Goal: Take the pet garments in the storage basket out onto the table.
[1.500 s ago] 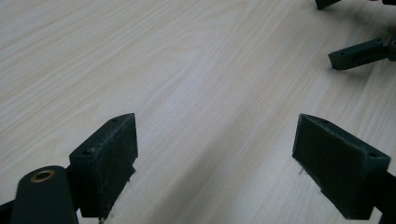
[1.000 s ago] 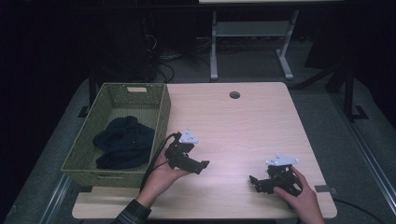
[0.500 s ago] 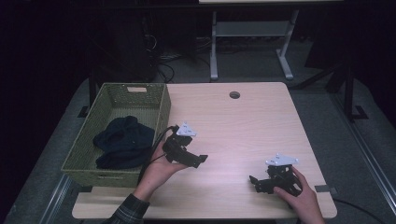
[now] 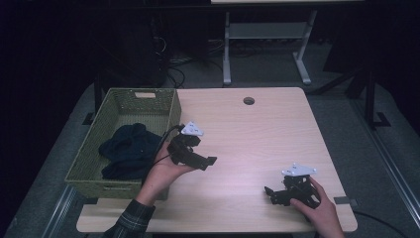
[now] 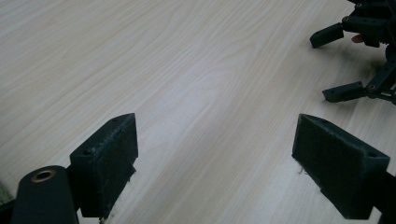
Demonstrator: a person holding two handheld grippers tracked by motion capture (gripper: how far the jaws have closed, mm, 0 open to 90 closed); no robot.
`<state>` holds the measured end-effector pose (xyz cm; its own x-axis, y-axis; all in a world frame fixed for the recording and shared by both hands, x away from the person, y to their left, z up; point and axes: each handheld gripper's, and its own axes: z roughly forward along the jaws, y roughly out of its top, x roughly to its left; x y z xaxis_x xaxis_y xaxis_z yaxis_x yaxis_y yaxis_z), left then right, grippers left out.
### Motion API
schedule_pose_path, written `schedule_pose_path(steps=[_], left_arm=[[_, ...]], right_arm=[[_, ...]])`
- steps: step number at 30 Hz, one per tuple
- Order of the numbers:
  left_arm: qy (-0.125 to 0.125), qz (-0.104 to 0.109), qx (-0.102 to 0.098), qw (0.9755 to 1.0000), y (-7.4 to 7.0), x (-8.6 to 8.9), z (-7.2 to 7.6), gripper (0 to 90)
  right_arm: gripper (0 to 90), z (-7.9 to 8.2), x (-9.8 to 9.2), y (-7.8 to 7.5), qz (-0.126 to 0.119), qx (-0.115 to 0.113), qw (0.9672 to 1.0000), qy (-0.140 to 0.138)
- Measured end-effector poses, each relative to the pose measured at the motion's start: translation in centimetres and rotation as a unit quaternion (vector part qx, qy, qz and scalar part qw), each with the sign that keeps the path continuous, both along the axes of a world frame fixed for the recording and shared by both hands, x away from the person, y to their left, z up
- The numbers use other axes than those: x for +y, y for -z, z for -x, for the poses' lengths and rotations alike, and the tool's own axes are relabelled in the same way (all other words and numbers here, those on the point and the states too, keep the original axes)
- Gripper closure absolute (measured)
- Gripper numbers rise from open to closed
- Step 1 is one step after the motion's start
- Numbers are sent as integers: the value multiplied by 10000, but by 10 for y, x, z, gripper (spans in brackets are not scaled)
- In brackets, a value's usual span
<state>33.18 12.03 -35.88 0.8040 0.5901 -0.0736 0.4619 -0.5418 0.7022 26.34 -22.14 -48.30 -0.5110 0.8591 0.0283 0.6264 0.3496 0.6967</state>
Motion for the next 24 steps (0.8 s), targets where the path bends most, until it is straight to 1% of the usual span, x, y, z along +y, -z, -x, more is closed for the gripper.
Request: schedule_pose_path(steps=[6,7,10,15,24], left_arm=[[-23,-7,7,10000,-4,11,-3,139],[-49,-10,21,10000,-5,13,-4,139],[-132,70,24,9999,-7,19,-5,139],[-251,91,13,9996,-10,30,-6,139],[-391,116,-9,9992,-13,47,-8,139]], right_arm=[[0,0,0,0,-2,3,10000,-20],[0,0,0,0,-2,4,10000,-23],[0,0,0,0,-2,-2,10000,-32],[0,0,0,0,-1,-3,10000,-37],[0,0,0,0,-1,-1,10000,-37]])
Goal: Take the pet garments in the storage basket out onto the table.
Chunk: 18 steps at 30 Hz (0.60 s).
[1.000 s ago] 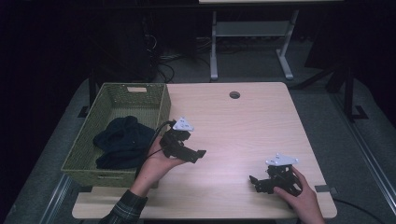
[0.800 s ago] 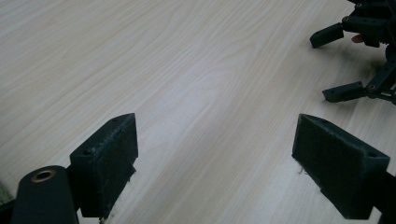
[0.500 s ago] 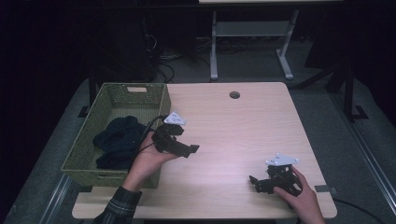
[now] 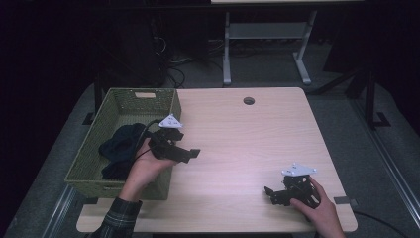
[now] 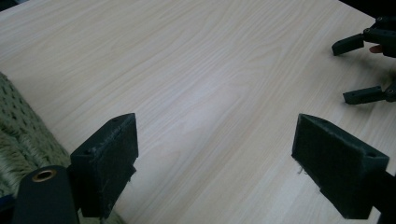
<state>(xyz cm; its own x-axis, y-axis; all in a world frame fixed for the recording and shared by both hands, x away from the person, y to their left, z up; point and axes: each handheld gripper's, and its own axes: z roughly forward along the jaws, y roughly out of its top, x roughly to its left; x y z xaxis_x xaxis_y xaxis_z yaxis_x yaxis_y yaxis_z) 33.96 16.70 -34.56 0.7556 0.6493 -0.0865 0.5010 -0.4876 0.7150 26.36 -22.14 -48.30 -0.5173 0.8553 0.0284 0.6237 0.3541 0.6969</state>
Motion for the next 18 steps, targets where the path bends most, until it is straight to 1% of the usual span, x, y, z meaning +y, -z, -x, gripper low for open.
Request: schedule_pose_path(steps=[7,14,18], left_arm=[[-153,39,-30,9999,-4,14,-2,139],[-236,19,-43,9997,-5,26,-3,139],[-372,24,-72,9993,-7,35,-4,139]], right_arm=[[0,0,0,0,10,-18,10000,-6],[0,0,0,0,10,-17,10000,-7],[0,0,0,0,11,-19,10000,-10]])
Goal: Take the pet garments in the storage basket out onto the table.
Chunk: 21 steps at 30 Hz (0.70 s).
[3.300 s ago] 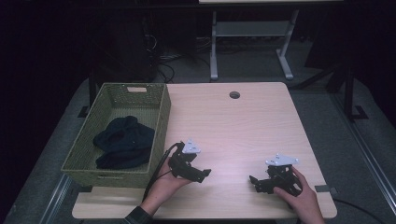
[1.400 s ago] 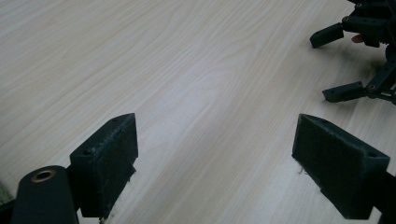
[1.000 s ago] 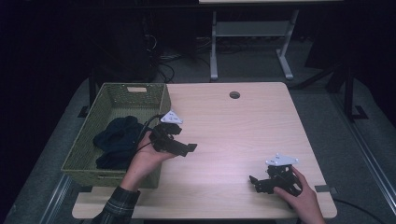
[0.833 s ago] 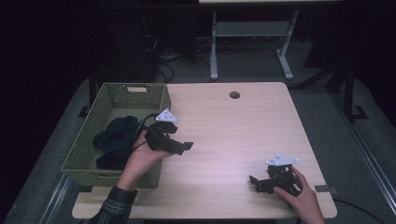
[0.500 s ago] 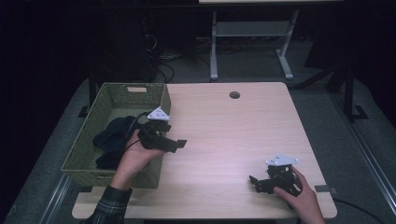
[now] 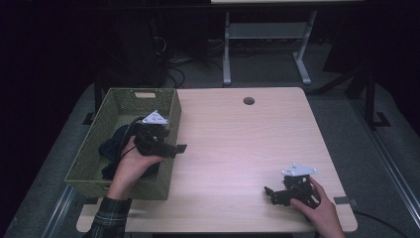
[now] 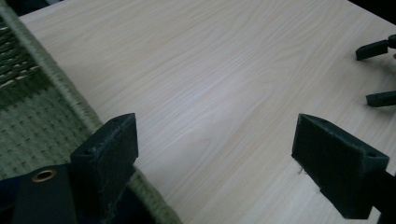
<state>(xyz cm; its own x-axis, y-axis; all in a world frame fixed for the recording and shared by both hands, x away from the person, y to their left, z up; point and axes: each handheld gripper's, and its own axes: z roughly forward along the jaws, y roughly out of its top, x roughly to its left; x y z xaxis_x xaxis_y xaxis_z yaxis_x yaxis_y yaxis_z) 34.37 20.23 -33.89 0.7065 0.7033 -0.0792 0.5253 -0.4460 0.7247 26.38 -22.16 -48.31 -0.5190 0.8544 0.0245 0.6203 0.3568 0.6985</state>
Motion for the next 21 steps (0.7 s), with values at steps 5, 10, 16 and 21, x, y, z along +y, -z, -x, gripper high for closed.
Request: schedule_pose_path(steps=[5,10,16,21], left_arm=[[-105,-14,-5,9999,-1,11,-1,143],[-243,-27,-63,9997,-2,23,-2,144],[-387,-39,-56,9992,-2,38,-4,144],[-446,-92,-52,9989,-1,47,-6,143]], right_arm=[[0,0,0,0,-2,2,10000,0],[0,0,0,0,-5,8,10000,3],[0,0,0,0,-6,9,10000,3],[0,0,0,0,-3,5,10000,0]])
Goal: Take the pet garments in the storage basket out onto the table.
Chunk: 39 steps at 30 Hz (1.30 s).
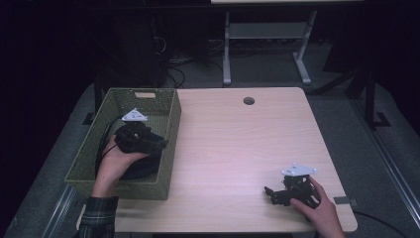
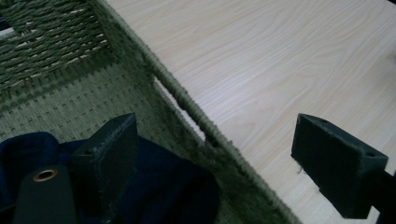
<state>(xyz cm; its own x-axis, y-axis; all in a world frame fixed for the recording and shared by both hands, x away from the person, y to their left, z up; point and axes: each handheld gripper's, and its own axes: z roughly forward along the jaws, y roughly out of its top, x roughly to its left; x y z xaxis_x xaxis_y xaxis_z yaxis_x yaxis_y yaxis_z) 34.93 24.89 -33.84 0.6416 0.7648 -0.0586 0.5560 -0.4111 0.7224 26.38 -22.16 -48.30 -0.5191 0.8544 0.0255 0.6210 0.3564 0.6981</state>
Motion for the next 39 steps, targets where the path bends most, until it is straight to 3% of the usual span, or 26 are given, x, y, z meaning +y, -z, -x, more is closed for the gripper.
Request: schedule_pose_path(steps=[14,17,32,39], left_arm=[[-219,-338,98,9991,13,29,-8,141],[-238,-311,133,9991,16,34,-10,146],[-500,-693,263,9960,33,65,-21,147],[-537,-757,437,9947,44,73,-26,169]], right_arm=[[0,0,0,0,2,-7,10000,-6],[0,0,0,0,0,-2,10000,-6],[0,0,0,0,-4,3,10000,1],[0,0,0,0,-3,2,10000,3]])
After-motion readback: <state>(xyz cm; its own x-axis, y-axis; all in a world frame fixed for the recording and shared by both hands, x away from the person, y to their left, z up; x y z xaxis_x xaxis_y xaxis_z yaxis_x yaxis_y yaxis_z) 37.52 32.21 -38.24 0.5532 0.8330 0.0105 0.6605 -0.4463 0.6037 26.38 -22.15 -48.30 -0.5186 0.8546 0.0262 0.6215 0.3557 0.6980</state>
